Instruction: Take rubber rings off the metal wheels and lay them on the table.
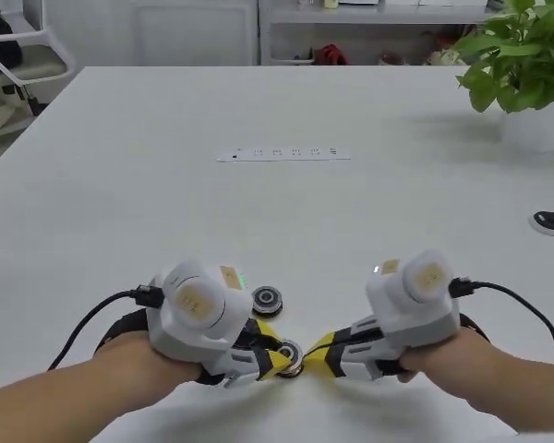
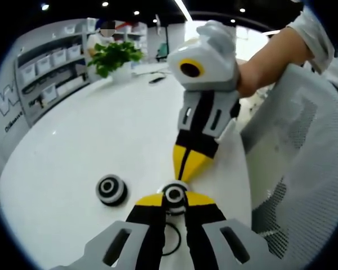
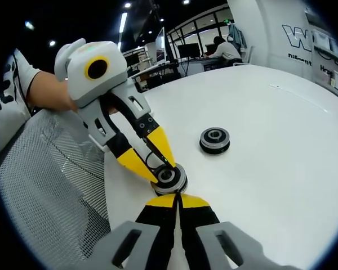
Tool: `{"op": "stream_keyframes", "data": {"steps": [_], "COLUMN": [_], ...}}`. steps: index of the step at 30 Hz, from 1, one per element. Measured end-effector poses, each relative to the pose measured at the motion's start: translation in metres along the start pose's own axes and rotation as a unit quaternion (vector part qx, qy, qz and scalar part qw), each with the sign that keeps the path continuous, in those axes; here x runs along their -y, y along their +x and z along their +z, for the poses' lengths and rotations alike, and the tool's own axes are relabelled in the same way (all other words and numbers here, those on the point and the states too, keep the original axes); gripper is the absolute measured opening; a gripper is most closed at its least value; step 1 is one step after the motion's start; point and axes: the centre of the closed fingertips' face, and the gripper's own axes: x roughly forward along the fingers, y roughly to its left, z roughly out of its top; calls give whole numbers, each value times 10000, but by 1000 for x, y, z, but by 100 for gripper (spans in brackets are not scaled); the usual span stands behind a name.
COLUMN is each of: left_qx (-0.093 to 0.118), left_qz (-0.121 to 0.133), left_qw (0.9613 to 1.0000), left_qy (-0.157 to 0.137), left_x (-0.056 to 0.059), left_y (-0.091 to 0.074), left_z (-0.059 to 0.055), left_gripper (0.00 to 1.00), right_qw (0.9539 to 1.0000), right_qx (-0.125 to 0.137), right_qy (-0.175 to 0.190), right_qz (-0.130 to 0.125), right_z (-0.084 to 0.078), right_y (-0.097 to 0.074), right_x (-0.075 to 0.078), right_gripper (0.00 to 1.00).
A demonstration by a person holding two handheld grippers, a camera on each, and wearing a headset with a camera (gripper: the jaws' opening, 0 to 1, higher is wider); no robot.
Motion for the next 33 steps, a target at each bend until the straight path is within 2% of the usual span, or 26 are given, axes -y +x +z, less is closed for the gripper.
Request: {"op": "stream_keyframes", "data": {"steps": [7, 13, 23, 33], "left_qx": [2, -17, -70, -124], "left_qz": [8, 28, 67, 58], "left_qw": [10000, 10000, 10000, 9999], "left_qy": [0, -11, -6, 36], "left_x": [0, 0, 0, 2], "left_y": [0, 0, 1, 0], "left_z": [0, 0, 0, -1], "left_gripper": [12, 12, 12, 12], "right_qw": [9988, 9983, 9979, 9982], "right_qx": [302, 425, 447, 421], "right_qy": [383, 392, 472, 373], "right_qz": [-62, -20, 37, 207], "right_z": [8, 14, 16, 19], "right_y": [-5, -6, -6, -3], "right_x": [6, 3, 0, -10], "right_gripper": [0, 0, 0, 0]}}
